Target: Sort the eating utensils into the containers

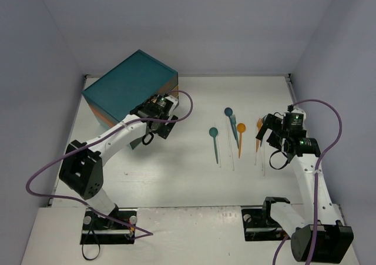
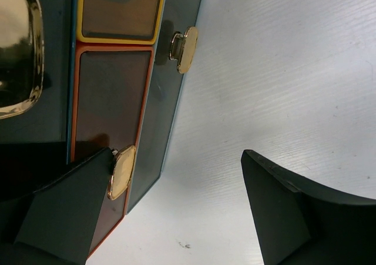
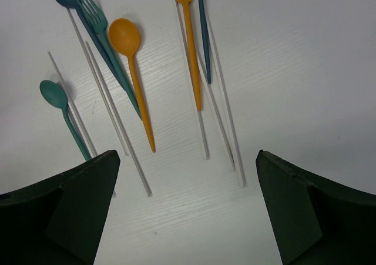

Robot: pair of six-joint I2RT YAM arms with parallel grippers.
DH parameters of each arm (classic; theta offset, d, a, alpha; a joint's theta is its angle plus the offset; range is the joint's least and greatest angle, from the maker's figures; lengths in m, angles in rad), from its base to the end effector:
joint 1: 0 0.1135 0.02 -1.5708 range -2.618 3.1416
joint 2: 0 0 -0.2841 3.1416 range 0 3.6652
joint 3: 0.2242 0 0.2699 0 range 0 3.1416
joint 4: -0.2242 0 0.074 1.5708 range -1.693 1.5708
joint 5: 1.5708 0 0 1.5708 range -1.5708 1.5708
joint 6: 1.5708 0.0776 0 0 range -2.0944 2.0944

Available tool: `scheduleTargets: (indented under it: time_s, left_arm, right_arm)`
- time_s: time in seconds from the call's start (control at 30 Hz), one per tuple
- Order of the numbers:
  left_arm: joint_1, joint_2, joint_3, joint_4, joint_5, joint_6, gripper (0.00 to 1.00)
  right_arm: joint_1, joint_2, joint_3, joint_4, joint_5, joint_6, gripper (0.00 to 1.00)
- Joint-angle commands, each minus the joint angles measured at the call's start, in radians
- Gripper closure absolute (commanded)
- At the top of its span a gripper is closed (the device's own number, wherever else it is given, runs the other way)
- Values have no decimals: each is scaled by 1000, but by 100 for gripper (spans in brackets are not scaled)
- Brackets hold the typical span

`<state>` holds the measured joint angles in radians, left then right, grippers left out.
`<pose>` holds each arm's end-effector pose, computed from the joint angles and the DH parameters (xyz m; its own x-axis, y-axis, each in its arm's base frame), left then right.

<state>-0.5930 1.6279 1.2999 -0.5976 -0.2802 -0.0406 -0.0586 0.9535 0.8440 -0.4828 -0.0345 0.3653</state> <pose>0.3387 -0.2024 0.2505 -0.6782 0.4100 -0.6098 0.3719 0.9073 0.1964 0.2491 -0.0119 0.2915 -0.5098 0.3876 -0.7680 0.2271 0.9217 0.3144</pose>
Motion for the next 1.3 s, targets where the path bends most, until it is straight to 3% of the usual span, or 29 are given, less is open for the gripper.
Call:
scheduleTargets:
  time_s: [0.0, 0.4, 0.6, 0.93, 1.27]
  left_arm:
    - [-15, -52, -17, -42, 105, -88, 12]
    - [-152, -78, 108, -182, 73, -148, 12]
    - [-153, -108, 193, -218, -14, -113, 12]
    - [-139, -117, 210, -215, -22, -73, 12]
    - [-50, -27, 164, -214, 95, -55, 12]
  right_arm:
    - [-3, 1, 3, 26, 1, -3, 0]
    - [-3, 1, -2, 33, 1, -3, 0]
    - [-3, -9, -6, 33, -4, -2, 0]
    - [-3, -30, -8, 33, -15, 1, 0]
    - [-3, -44, -10, 33, -26, 6, 0]
